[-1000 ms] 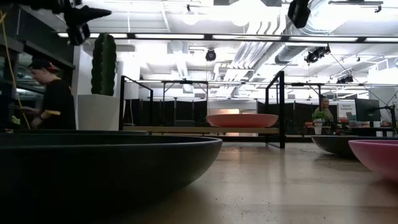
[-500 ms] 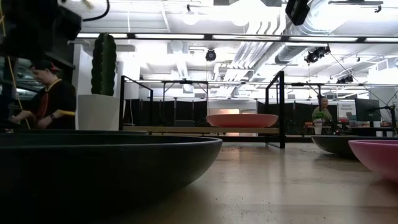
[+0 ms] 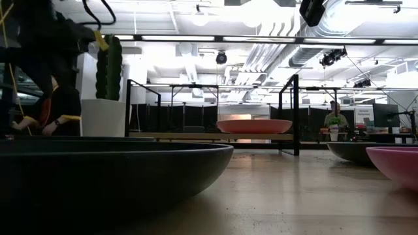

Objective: Place and stack plates onto a shelf
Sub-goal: Put the left dark green plate on the shelf

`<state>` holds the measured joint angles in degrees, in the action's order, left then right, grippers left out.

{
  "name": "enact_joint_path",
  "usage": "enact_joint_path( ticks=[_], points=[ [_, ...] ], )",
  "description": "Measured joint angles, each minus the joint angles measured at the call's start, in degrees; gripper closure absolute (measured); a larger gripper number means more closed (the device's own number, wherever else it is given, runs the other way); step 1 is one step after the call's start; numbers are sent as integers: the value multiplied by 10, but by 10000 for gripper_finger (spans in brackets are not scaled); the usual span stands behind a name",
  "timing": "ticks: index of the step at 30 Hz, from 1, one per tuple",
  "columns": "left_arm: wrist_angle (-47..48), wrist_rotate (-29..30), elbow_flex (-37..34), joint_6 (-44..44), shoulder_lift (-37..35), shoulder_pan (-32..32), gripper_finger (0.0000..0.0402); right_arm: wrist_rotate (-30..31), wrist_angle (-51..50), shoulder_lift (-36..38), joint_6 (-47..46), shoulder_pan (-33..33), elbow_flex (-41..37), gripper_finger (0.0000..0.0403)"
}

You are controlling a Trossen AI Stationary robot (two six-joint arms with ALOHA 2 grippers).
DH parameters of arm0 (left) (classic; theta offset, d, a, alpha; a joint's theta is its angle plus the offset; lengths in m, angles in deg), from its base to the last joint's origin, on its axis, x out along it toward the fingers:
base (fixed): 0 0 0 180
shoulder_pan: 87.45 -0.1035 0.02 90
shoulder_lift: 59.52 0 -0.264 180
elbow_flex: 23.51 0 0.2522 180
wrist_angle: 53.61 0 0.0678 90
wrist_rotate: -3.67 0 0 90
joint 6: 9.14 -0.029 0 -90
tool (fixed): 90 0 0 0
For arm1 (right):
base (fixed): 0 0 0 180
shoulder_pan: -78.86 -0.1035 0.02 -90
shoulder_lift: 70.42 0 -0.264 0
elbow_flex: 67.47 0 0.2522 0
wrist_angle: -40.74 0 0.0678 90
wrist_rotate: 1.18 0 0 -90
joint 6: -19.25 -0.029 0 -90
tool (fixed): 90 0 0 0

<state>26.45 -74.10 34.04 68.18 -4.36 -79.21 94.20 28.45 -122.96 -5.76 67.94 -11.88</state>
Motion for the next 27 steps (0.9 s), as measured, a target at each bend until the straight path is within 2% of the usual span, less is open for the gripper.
enact_joint_path(
  ticks=[4, 8, 14, 19, 27],
  points=[
    [4, 0, 0, -51, 40, 0, 222, 0, 0, 0, 0, 0, 0, 403],
    [1, -12, -3, -60, 65, -12, 222, 0, 0, 0, 0, 0, 0, 403],
    [-76, -66, -84, -49, 68, -37, 222, 0, -1, 0, 0, 0, 0, 403],
    [-91, -34, -102, -44, 66, -47, 222, 0, -1, 0, 1, 0, 0, 403],
    [-162, -60, -151, -56, 67, -71, 222, 0, -2, 0, 11, 0, 0, 403]
  ],
)
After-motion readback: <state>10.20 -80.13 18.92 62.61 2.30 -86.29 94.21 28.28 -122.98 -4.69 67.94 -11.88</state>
